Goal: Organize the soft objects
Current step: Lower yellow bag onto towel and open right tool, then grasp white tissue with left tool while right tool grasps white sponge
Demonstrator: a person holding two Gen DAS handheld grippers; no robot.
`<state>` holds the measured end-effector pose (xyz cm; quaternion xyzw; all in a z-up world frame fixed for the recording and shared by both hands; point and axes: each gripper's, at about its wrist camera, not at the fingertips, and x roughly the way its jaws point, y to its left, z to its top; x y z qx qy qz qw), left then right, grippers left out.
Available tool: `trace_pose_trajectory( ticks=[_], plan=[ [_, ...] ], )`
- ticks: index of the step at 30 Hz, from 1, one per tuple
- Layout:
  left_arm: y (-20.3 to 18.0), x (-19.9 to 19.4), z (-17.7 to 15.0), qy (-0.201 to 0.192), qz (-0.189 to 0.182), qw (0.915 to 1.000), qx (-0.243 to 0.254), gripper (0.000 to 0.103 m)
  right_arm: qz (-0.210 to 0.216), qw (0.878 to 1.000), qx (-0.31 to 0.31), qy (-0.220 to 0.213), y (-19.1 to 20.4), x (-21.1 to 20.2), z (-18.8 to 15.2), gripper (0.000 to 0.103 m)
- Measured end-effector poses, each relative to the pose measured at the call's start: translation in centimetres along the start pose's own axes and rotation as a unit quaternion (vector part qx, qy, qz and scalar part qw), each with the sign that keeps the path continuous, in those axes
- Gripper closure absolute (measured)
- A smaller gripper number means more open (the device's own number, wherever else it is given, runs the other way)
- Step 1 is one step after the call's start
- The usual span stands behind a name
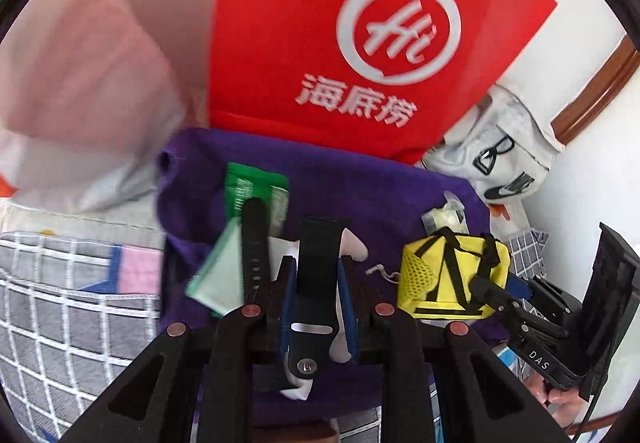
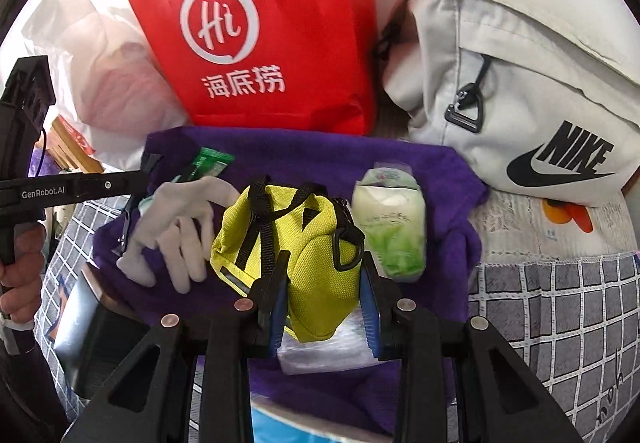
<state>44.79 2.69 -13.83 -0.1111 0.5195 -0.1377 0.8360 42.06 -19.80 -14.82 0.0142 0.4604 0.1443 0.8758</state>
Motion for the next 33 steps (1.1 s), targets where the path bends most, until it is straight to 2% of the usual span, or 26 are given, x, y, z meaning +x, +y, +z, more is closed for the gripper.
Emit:
trace_pose_trajectory(
  ticks=[6,10,12,14,16,20,24,26,33],
  plan=[
    [-0.2,2.1,-0.3,0.024,0.004,0.9997,-0.001,0.083,-0.009,1.0,-0.005,0.018,-0.2,1.2,-0.3,0.068],
    [-0.1,1.9,-0.3,0.029,0.001,0.9996,0.0,0.082,-0.014,1.0,-0.011,0.006,-0.1,0.6,-0.3,0.064],
    [-0.2,1.4,-0.3,0.028,0.001,0.9996,0.0,0.079,-0.022,1.0,-0.019,0.003,0.2,0.0,-0.3,0.043],
    [-0.4,0.4,-0.5,0.023,-0.001,0.9997,0.0,0.07,-0.032,0.999,-0.022,-0.009,0.5,-0.9,-0.5,0.035],
    [-0.6,-0.6,-0.6,0.015,0.004,0.9999,0.003,0.062,-0.032,0.999,-0.021,-0.017,0.9,-2.3,-0.8,0.034],
    [-0.7,-3.2,-1.7,0.001,0.007,1.0,0.004,0.062,-0.021,0.999,-0.032,-0.037,2.2,-5.4,-2.4,0.028],
    [-0.1,-6.4,-3.9,-0.014,0.022,0.9997,0.002,0.061,0.002,0.997,-0.05,-0.051,4.6,-7.8,-4.7,0.025],
    [0.3,-7.8,-5.1,-0.023,0.029,0.9993,0.0,0.061,0.03,0.996,-0.064,-0.046,6.3,-8.6,-6.4,0.025],
    [1.7,-11.1,-10.0,-0.048,0.056,0.9973,-0.007,0.058,0.068,0.99,-0.12,-0.002,11.1,-8.7,-11.5,0.025]
  ],
)
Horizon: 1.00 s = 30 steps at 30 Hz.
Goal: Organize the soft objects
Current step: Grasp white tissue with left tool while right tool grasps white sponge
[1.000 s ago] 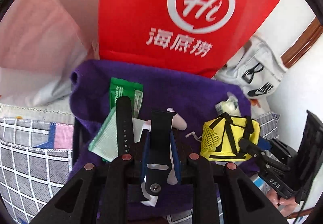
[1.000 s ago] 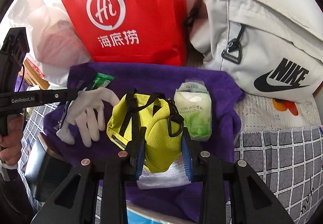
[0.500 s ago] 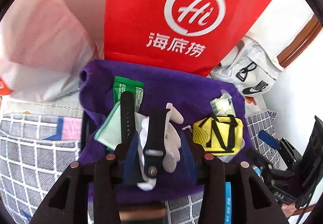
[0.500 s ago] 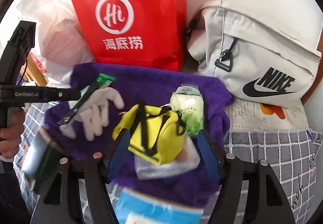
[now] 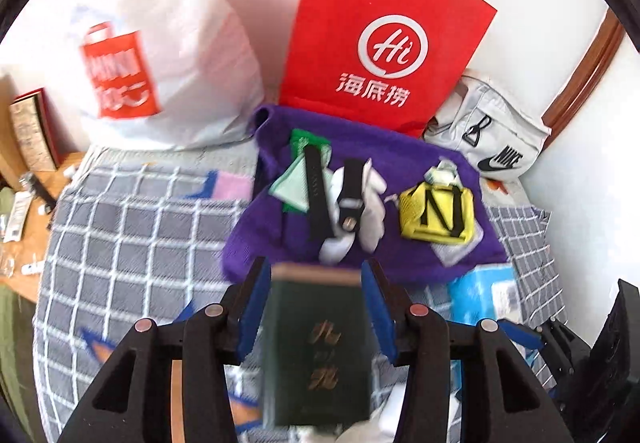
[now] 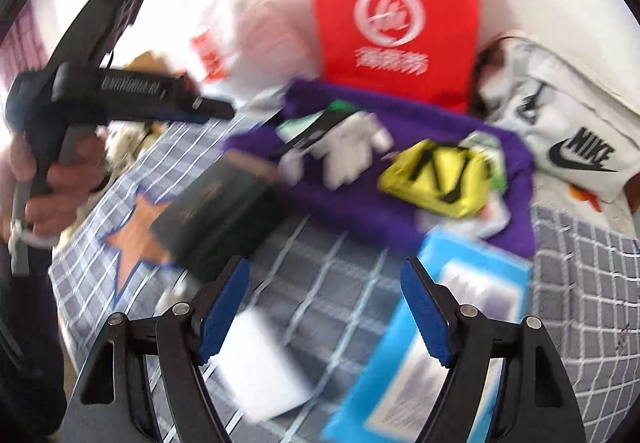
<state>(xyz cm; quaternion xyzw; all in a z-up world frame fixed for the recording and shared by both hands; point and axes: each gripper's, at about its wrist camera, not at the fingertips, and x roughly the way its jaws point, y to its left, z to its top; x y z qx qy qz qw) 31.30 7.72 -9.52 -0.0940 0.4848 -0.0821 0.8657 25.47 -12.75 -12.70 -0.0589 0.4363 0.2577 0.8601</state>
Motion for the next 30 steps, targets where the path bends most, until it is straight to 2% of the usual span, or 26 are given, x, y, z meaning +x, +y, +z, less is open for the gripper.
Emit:
trace_pose_trajectory(
  ticks=[4,9,12,13,14,15,18,26,30],
  plan=[
    [1.2,-1.4,-3.0,-0.002,-0.004,1.0,-0.009,0.058,0.008,0.999,-0.038,0.027,2.7,0.9,-2.2,0.025],
    [2.7,-2.9,-6.1,-0.005,-0.001,0.9999,-0.011,0.058,0.007,0.996,-0.053,0.067,4.2,2.8,-3.6,0.025],
    [3.5,-3.4,-7.4,-0.004,-0.005,0.9998,-0.017,0.058,-0.024,0.993,-0.07,0.091,5.0,4.2,-4.0,0.026],
    [3.8,-3.5,-7.8,-0.003,-0.005,0.9998,-0.018,0.058,-0.029,0.992,-0.072,0.097,5.1,4.5,-4.2,0.028],
    [3.9,-3.6,-8.1,-0.001,-0.004,0.9998,-0.018,0.058,-0.033,0.992,-0.074,0.098,5.1,4.6,-4.3,0.039],
    [4.1,-3.6,-8.5,0.001,-0.002,0.9998,-0.019,0.058,-0.044,0.992,-0.077,0.095,5.2,4.5,-4.5,0.043],
    [4.7,-3.7,-9.6,0.003,0.0,0.9997,-0.025,0.058,-0.045,0.994,-0.069,0.075,5.3,3.4,-4.7,0.044],
    [4.0,-2.3,-12.5,0.03,-0.011,0.999,-0.029,0.058,-0.052,0.999,0.013,0.003,3.8,-2.4,-5.9,0.044],
    [2.4,-0.6,-13.7,0.048,-0.021,0.9983,-0.028,0.058,-0.05,0.998,0.043,0.002,2.9,-4.0,-7.6,0.044]
  ],
)
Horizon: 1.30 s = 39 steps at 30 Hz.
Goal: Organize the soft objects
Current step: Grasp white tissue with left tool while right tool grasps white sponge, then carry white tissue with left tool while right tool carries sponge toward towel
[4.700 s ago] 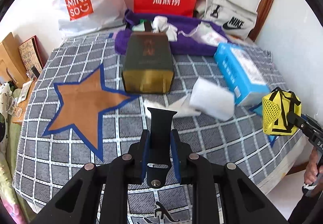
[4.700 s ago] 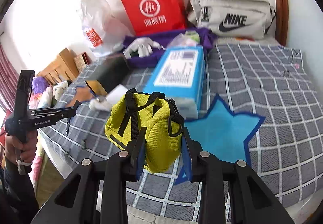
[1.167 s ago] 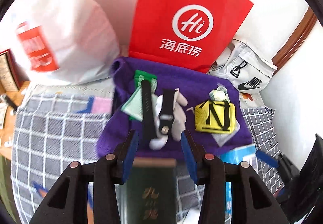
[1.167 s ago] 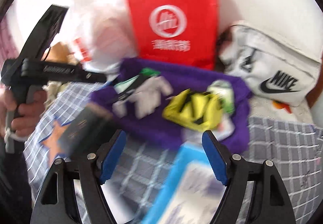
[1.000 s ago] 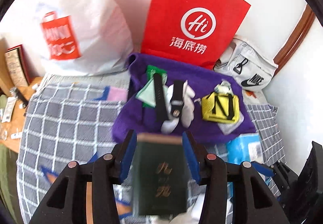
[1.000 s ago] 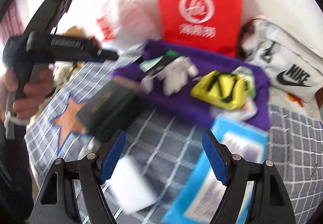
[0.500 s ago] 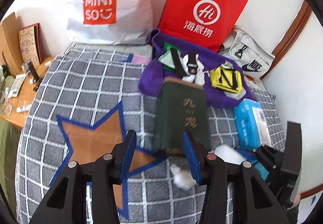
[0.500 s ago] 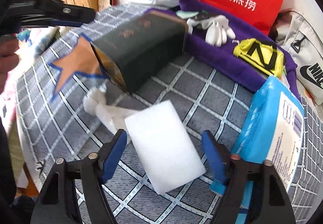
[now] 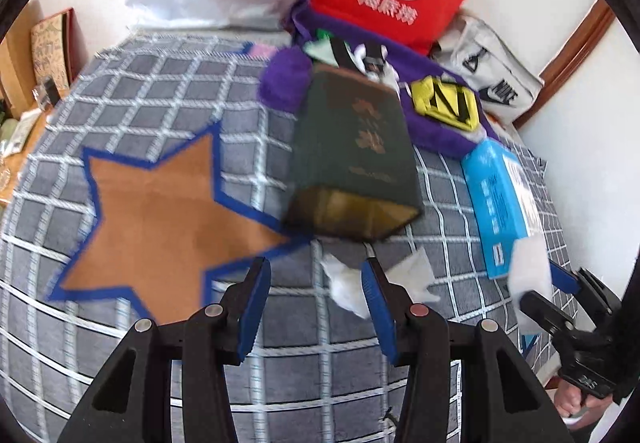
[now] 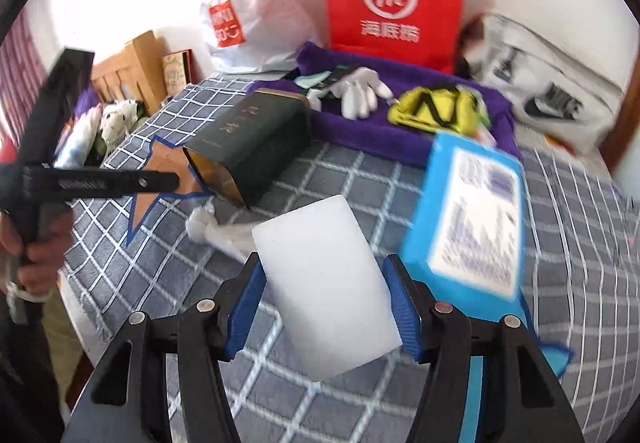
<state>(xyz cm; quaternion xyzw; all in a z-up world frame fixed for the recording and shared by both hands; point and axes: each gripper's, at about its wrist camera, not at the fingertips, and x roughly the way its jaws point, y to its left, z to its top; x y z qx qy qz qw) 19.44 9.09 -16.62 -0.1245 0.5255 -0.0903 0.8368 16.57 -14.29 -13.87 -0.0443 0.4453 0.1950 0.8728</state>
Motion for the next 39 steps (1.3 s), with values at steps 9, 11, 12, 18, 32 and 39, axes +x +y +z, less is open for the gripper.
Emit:
trace_pose_trajectory(
  ticks=[9,11,12,18,32,39],
  plan=[
    [-4.7,3.3,-1.8,-0.006,0.038,0.9975,0.059,0.056,-0.024,0.999,0.026,0.011,-2.8,-1.6,-5.1,0.043],
    [-5.3,3.4,-2.0,-0.007,0.045,0.9966,0.069,0.057,-0.042,0.998,0.037,0.017,-4.0,-1.4,-5.9,0.043],
    [-5.5,3.4,-2.1,-0.007,0.049,0.9961,0.073,0.057,-0.046,0.998,0.04,0.018,-4.3,-1.4,-6.1,0.043],
    [-6.1,3.1,-2.9,-0.005,0.059,0.9946,0.086,0.061,-0.053,0.996,0.07,0.026,-6.0,-0.2,-7.5,0.041],
    [-5.8,2.1,-4.6,-0.007,0.035,0.9967,0.074,0.077,-0.061,0.993,0.101,0.014,-8.1,-0.6,-10.4,0.027],
    [-6.2,1.4,-5.4,-0.003,0.028,0.997,0.072,0.079,-0.068,0.991,0.112,0.003,-8.3,-1.5,-10.8,0.052]
  ],
)
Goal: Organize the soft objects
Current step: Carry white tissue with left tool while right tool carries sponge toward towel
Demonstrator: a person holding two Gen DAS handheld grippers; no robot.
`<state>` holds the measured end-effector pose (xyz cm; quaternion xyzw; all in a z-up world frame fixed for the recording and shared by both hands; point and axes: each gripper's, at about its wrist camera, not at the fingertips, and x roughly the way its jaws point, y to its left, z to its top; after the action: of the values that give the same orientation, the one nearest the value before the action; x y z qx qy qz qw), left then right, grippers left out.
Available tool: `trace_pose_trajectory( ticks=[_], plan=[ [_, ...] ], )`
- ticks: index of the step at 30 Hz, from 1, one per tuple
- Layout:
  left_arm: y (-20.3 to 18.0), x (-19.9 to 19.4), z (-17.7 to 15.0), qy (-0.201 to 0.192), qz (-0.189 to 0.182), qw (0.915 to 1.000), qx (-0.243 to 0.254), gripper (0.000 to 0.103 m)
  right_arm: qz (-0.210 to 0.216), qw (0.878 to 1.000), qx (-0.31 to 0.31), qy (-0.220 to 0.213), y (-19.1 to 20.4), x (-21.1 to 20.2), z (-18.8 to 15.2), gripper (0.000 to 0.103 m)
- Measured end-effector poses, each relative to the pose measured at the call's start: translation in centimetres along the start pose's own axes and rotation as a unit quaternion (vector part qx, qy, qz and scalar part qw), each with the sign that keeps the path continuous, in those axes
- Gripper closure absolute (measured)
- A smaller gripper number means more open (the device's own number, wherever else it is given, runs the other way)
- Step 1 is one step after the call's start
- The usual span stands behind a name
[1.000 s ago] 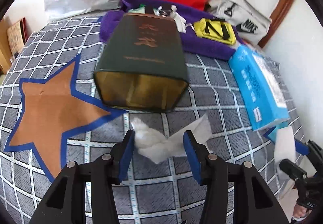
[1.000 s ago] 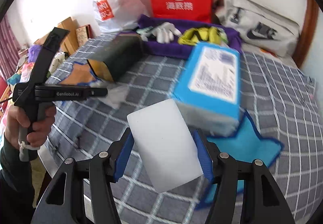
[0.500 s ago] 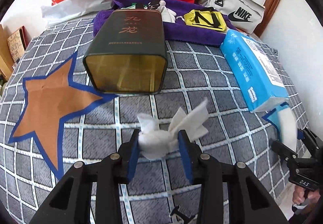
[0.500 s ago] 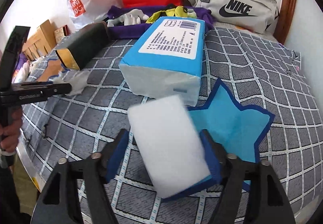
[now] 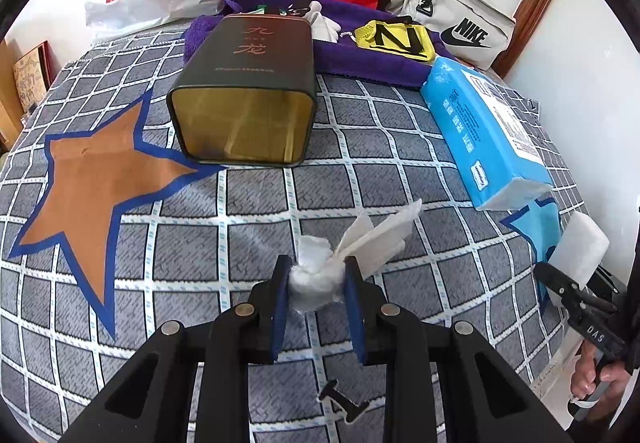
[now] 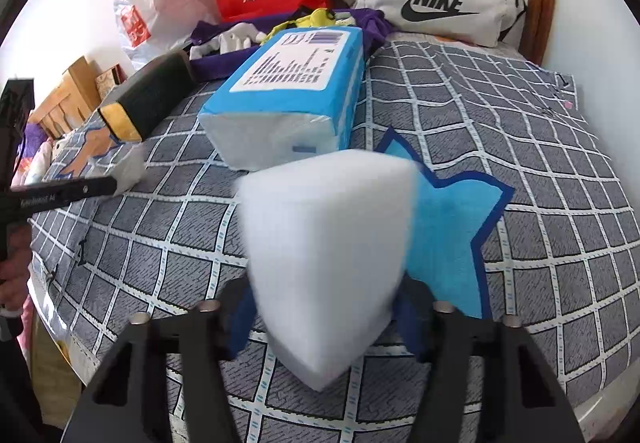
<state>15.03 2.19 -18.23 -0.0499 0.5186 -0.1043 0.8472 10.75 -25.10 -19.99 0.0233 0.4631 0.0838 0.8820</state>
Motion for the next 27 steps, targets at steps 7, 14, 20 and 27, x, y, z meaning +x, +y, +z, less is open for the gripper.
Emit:
trace_pose_trajectory(
  ticks=[7,14,20,27],
  plan=[
    [-0.1,-0.9,-0.7,0.002,-0.014,0.9999,-0.008,0.079,0.033,0.999,0.012,-0.01,0.4,-1.3,0.4,0.054],
    [0.2,-2.7,-0.8,-0.011,-0.024,0.9995,-0.018,0.079,0.044,0.999,-0.011,-0.023,2.2,-2.9,1.2,0.054],
    [0.5,-4.9,0.2,-0.036,-0.033,0.9985,-0.023,0.08,0.045,0.998,-0.022,-0.036,3.3,-4.4,2.8,0.054],
    [0.5,-6.7,2.1,-0.058,-0.034,0.9975,-0.025,0.08,0.039,0.997,-0.025,-0.054,3.9,-5.7,5.5,0.054]
  ],
)
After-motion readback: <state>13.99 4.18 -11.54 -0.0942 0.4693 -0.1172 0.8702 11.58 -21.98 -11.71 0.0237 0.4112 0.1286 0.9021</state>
